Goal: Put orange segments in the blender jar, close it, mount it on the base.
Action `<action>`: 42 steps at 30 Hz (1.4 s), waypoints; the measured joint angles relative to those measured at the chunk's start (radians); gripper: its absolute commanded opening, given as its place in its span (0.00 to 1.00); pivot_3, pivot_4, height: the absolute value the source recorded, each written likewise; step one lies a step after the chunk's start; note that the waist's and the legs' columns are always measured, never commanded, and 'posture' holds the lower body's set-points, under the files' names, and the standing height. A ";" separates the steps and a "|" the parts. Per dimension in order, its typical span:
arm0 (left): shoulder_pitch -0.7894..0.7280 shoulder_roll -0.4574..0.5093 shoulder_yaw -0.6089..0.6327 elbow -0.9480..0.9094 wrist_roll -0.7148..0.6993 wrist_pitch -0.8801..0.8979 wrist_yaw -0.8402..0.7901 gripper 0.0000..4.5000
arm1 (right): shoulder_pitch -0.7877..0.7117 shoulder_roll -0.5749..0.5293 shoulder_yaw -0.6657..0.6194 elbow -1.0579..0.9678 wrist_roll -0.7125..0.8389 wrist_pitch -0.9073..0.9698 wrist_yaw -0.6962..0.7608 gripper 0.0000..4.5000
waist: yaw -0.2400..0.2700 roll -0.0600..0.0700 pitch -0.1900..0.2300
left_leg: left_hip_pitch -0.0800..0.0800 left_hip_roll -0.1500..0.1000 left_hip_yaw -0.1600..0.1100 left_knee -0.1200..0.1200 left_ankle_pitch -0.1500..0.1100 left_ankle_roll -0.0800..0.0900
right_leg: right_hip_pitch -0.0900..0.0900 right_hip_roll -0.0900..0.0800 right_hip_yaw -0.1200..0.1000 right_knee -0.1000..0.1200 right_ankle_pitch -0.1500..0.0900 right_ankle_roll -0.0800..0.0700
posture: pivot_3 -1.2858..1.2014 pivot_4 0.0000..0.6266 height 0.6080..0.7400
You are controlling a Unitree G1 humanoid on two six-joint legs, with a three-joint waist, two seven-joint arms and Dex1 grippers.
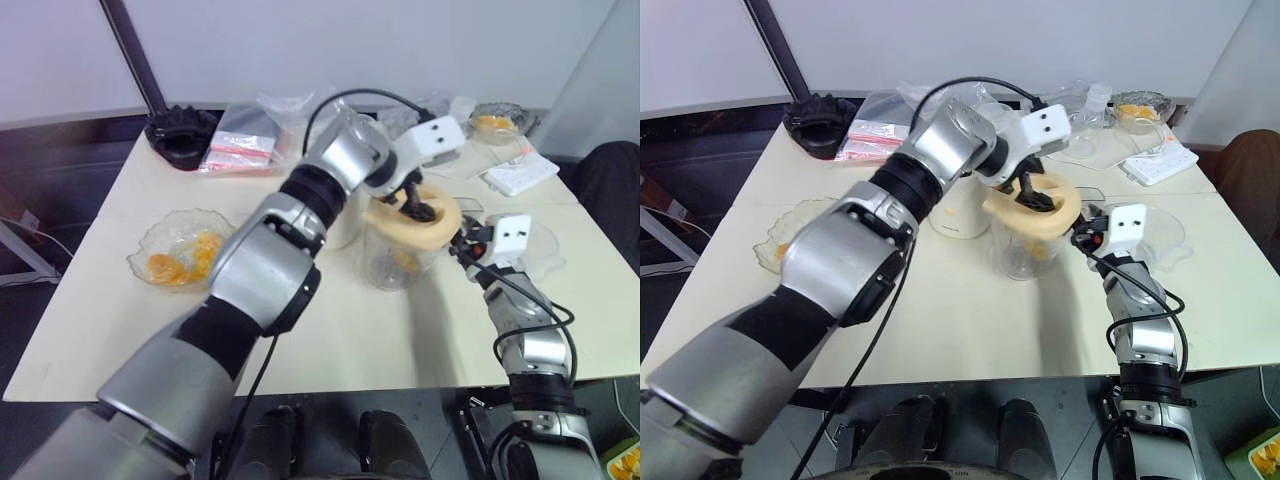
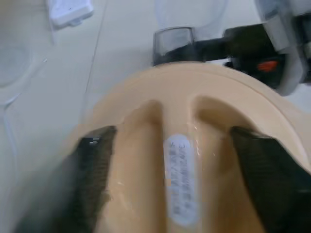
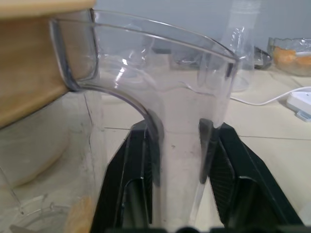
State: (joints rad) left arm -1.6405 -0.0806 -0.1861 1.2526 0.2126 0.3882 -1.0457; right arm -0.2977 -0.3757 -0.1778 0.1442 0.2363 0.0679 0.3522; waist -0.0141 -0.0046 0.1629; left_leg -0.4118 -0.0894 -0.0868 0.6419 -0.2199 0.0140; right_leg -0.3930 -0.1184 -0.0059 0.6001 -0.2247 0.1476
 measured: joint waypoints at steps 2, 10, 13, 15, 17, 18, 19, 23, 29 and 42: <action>-0.038 0.025 0.046 0.014 -0.044 0.012 -0.017 0.89 | -0.002 -0.008 0.000 -0.007 0.000 -0.005 0.009 0.21 | -0.001 0.000 0.006 | -0.008 -0.001 0.001 0.000 0.001 0.002 | -0.010 0.000 0.001 0.003 0.000 0.000 | 0.52 0.24 1.00; -0.181 0.181 0.182 -0.054 -0.171 -0.045 -0.004 0.89 | -0.007 -0.011 -0.005 -0.042 0.004 0.036 0.012 0.21 | -0.001 -0.001 0.012 | -0.013 -0.002 0.005 -0.001 0.001 0.002 | -0.022 -0.001 0.003 0.014 0.000 -0.001 | 0.52 0.24 1.00; -0.108 0.228 0.207 -0.120 -0.203 -0.046 0.024 0.89 | -0.001 -0.008 -0.011 -0.076 0.004 0.085 -0.019 0.21 | -0.002 0.001 0.014 | -0.010 -0.001 0.005 0.001 0.002 0.002 | -0.018 0.000 0.003 0.015 0.000 -0.001 | 0.52 0.24 1.00; 0.003 0.272 0.226 -0.229 -0.234 -0.043 0.037 0.89 | 0.002 -0.007 -0.015 -0.109 0.005 0.140 -0.053 0.21 | -0.003 0.005 0.016 | -0.009 -0.001 0.005 0.002 0.002 0.001 | -0.017 0.000 0.004 0.015 0.000 -0.002 | 0.52 0.24 1.00; 0.162 0.311 0.260 -0.401 -0.284 -0.002 0.048 0.89 | -0.003 -0.011 -0.026 -0.151 0.006 0.215 -0.089 0.21 | -0.002 0.008 0.019 | -0.009 -0.001 0.005 0.003 0.002 0.001 | -0.018 0.000 0.006 0.017 0.001 -0.003 | 0.52 0.24 1.00; 0.244 0.327 0.272 -0.492 -0.304 0.033 0.056 0.89 | -0.009 -0.017 -0.033 -0.170 0.010 0.253 -0.102 0.21 | -0.001 0.008 0.019 | -0.009 -0.001 0.005 0.003 0.003 0.000 | -0.019 0.000 0.006 0.018 0.002 -0.005 | 0.52 0.24 1.00; 0.328 0.339 0.286 -0.577 -0.328 0.073 0.066 0.89 | -0.015 -0.032 -0.043 -0.186 0.015 0.289 -0.115 0.21 | 0.001 0.008 0.020 | -0.011 -0.002 0.005 0.003 0.003 -0.001 | -0.021 0.000 0.007 0.020 0.002 -0.005 | 0.52 0.24 1.00; 0.728 0.420 0.316 -1.023 -0.392 0.171 0.111 0.89 | -0.124 -0.094 -0.082 -0.223 0.032 0.468 -0.161 0.21 | 0.000 0.008 0.020 | -0.024 -0.003 0.012 0.003 0.007 -0.007 | -0.040 -0.001 0.017 0.028 0.003 -0.007 | 0.52 0.24 1.00; 1.127 0.472 0.298 -1.381 -0.400 0.202 0.213 0.89 | -0.487 -0.217 -0.078 -0.131 -0.015 0.520 -0.169 0.21 | 0.002 0.008 0.022 | -0.029 0.000 0.015 0.004 0.009 -0.008 | -0.049 0.003 0.020 0.029 0.007 -0.013 | 0.52 0.24 1.00; 1.205 0.435 0.290 -1.494 -0.412 0.215 0.470 0.89 | -0.955 0.061 0.001 0.422 -0.017 0.352 -0.128 0.21 | -0.001 0.008 0.022 | -0.020 0.001 0.014 0.001 0.014 -0.008 | -0.041 0.005 0.019 0.029 0.009 -0.016 | 0.52 0.24 1.00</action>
State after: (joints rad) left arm -0.4352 0.3542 0.1041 -0.2414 -0.1996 0.6031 -0.5757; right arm -1.2523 -0.3143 -0.1772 0.5660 0.2195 0.4194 0.2241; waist -0.0155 0.0035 0.1849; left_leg -0.4314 -0.0882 -0.0723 0.6425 -0.2063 0.0058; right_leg -0.4340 -0.1133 0.0135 0.6294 -0.2153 0.1314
